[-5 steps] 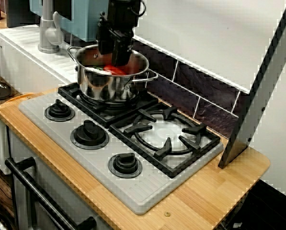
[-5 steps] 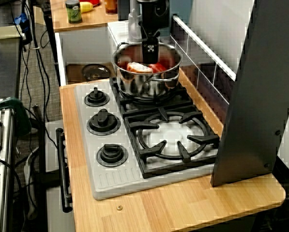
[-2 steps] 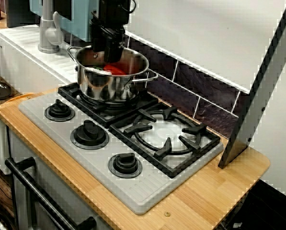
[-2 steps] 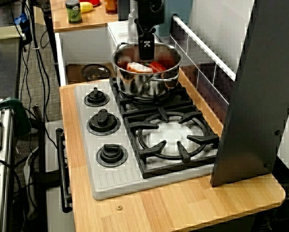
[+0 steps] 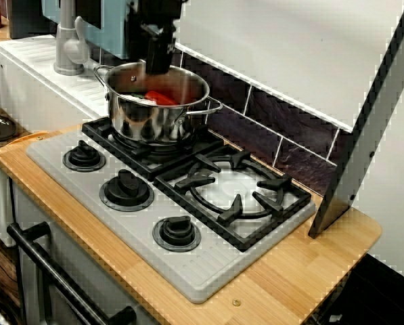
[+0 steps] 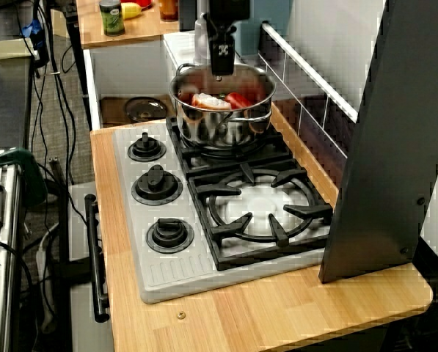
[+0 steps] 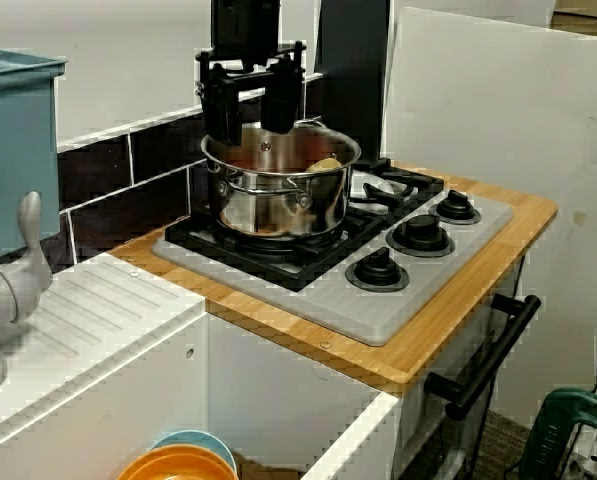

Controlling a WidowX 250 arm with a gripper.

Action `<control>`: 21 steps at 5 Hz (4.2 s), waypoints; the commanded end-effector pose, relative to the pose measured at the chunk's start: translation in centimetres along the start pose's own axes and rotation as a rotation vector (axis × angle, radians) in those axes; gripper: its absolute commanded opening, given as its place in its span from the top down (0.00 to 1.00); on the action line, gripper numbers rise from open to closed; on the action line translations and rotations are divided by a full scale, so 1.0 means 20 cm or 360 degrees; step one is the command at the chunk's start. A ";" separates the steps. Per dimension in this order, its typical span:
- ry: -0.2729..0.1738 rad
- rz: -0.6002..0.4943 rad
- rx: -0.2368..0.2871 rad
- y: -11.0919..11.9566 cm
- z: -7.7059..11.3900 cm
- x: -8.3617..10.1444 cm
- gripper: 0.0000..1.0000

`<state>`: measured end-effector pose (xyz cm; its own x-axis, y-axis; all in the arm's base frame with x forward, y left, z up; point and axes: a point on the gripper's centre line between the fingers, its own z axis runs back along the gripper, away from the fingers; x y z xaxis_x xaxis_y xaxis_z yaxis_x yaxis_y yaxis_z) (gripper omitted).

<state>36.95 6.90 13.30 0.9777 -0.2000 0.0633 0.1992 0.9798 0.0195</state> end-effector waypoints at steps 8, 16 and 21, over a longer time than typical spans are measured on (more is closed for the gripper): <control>-0.0068 0.0057 0.0130 0.15 -0.02 0.05 0.00; 0.0010 0.0104 0.0178 0.17 -0.15 0.07 1.00; 0.0006 0.0117 0.0173 0.18 -0.12 0.07 0.00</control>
<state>38.46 9.77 8.82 0.9918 -0.1275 0.0050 0.1263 0.9869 0.1004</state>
